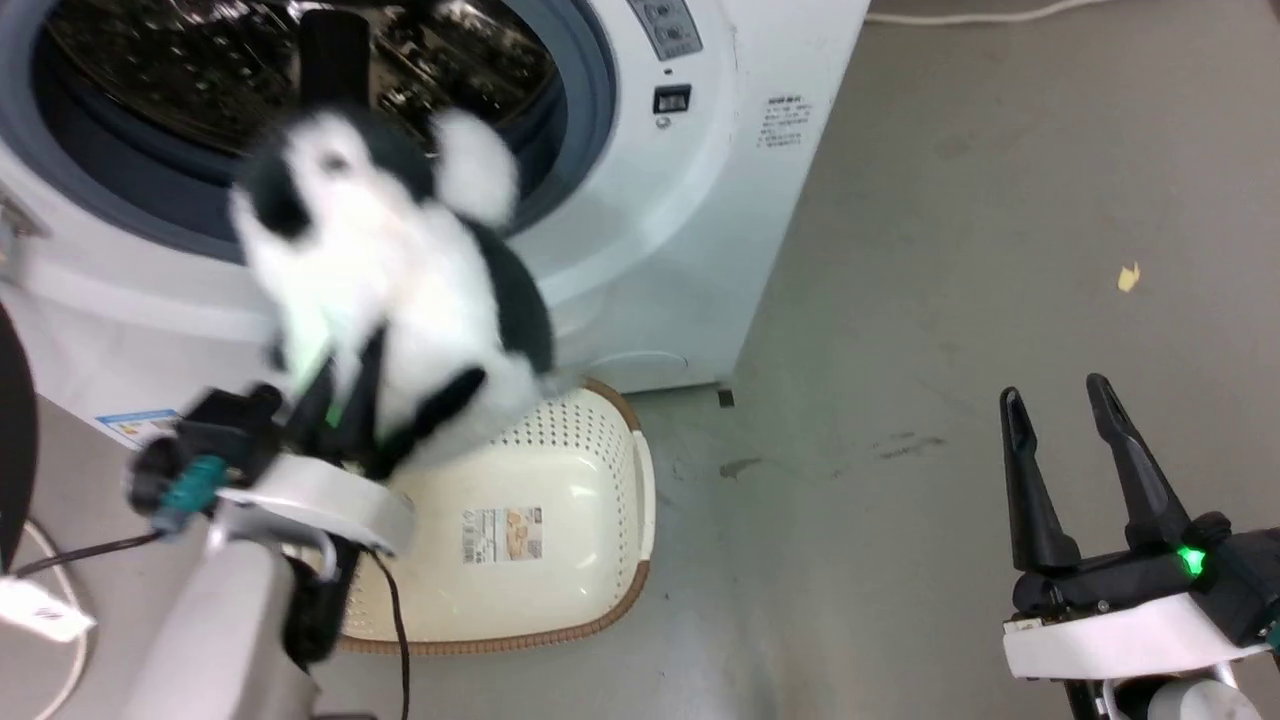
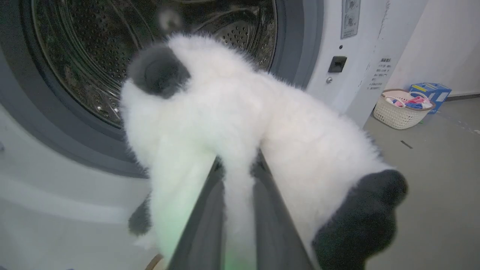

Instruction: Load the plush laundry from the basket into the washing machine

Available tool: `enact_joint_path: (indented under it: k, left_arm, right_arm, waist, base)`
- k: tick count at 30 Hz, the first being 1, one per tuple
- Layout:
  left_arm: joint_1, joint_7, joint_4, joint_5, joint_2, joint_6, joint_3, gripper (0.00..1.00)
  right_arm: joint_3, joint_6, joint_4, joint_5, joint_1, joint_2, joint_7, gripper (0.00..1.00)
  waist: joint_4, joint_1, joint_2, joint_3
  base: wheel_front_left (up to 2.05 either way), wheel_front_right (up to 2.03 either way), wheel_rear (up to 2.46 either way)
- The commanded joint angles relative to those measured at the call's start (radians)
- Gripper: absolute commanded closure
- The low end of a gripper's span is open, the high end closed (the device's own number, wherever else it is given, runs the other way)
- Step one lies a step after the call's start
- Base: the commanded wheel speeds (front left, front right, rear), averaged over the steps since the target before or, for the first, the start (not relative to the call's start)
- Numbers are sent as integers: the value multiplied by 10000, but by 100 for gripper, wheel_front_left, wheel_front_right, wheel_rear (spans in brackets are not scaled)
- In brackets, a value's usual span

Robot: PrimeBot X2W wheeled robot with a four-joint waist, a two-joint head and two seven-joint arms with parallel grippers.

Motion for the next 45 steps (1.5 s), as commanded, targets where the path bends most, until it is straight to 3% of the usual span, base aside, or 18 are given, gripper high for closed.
enact_joint_path:
  k: [1,8,13,21,25,33,43,44,45]
  left_arm:
    - [14,-67,-524,60,95,61,216,100]
    - [-1150,423,-1295,-39,647,105,666,100]
    - [-3003,1574,-1220,10,1248,81,749,100]
    - [-6470,3077,34,340,2327,35,793,100]
    - [-8726,3710,1378,1076,2934,-70,194,100]
    - [-10989,4050,3653,1759,3343,-51,-306,100]
    - [-11719,3397,5275,2016,3138,-16,-706,100]
    - [-11719,3185,5364,2044,3103,-12,-755,59]
    - [-11692,2974,5474,2020,3042,-1,-762,0]
  right_arm:
    - [17,-9,-58,43,-25,-2,-44,0]
    - [245,-9,-234,241,-348,-2,-44,0]
    - [373,-9,-311,528,-703,-2,-44,0]
    - [733,-9,-376,1084,-1286,-2,-44,0]
    - [1189,-9,-426,1428,-1566,-2,-44,0]
    - [1612,-9,-635,1645,-1733,-2,-44,0]
    - [1557,-9,-628,1652,-1819,-2,-44,0]
    - [1507,-9,-630,1615,-1824,-2,-44,0]
    - [1444,-9,-626,1568,-1830,-2,-44,0]
  waist:
    - [-156,0,-1,295]
    - [-613,0,-1,1377]
    - [-1052,0,-1,2462]
    - [-1992,0,-1,4160]
    - [-2412,0,-1,4907]
    - [-2855,0,-1,5557]
    - [-2756,0,-1,5647]
    - [-2701,0,-1,5591]
    - [-2634,0,-1,5509]
  base:
    - [0,0,0]
    - [0,0,0]
    - [0,0,0]
    - [0,0,0]
    - [0,0,0]
    - [0,0,0]
    - [0,0,0]
    - [0,0,0]
    - [0,0,0]
